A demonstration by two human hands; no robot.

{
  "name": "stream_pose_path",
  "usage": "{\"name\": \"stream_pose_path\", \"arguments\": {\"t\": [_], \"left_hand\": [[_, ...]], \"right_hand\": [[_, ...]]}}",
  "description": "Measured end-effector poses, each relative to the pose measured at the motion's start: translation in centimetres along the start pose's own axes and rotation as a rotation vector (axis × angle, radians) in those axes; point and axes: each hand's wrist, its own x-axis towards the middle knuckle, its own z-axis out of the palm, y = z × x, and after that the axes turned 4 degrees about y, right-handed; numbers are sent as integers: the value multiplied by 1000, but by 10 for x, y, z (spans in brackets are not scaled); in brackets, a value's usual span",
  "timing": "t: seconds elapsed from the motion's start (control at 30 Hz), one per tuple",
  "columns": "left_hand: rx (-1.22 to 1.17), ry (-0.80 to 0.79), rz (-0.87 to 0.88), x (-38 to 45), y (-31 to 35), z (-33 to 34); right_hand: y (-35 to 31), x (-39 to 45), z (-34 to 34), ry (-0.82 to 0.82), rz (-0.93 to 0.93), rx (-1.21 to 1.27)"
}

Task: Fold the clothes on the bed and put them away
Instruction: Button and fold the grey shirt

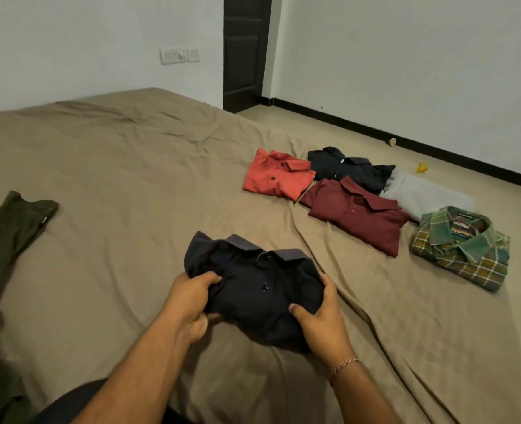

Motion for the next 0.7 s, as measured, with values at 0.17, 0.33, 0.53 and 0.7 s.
{"name": "stream_pose_path", "arguments": {"t": [0.17,0.33,0.53,0.7], "left_hand": [[-167,-115,45,47,46,53],[-115,-227,237,116,109,114],[968,281,533,210,113,115],[1292,41,1284,218,60,127]], "right_hand": [[-40,65,11,214,-235,27],[-96,153,20,394,-430,30],[-28,198,44,256,-235,-457],[-25,200,67,470,-594,-693]]}}
